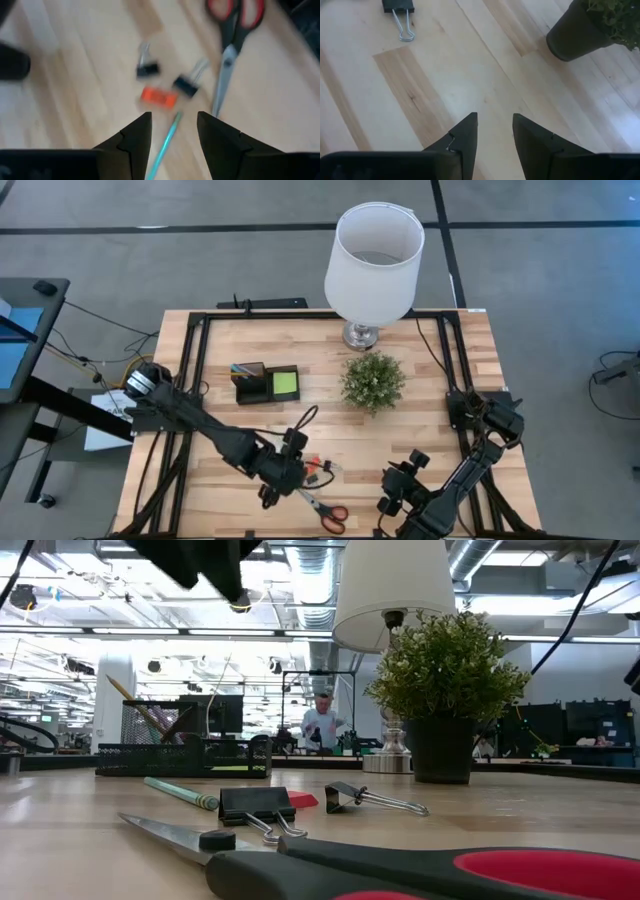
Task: Pick and place office supplies into organizer
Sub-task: Put the blue pencil into the black desk organizer
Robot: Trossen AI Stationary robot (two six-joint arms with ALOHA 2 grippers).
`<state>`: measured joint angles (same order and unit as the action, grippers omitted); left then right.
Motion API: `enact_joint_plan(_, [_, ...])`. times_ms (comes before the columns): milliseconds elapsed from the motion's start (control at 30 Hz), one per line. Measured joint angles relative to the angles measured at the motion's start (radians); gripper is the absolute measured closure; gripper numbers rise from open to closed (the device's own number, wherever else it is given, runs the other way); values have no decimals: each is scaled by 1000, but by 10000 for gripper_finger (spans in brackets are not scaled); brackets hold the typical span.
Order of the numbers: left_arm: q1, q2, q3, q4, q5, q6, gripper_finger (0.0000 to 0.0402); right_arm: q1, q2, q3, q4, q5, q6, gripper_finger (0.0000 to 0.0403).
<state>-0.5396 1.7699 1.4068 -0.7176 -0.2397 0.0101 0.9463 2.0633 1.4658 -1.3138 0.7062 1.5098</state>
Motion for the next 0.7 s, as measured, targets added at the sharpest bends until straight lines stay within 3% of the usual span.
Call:
enact_joint_plan(233, [31, 0, -88, 100, 12, -62, 248, -7, 0, 0, 2, 3, 0, 284])
enact_joint_plan(700, [85, 16, -248, 332, 159, -74, 248, -28, 0, 0, 2, 2, -3, 284])
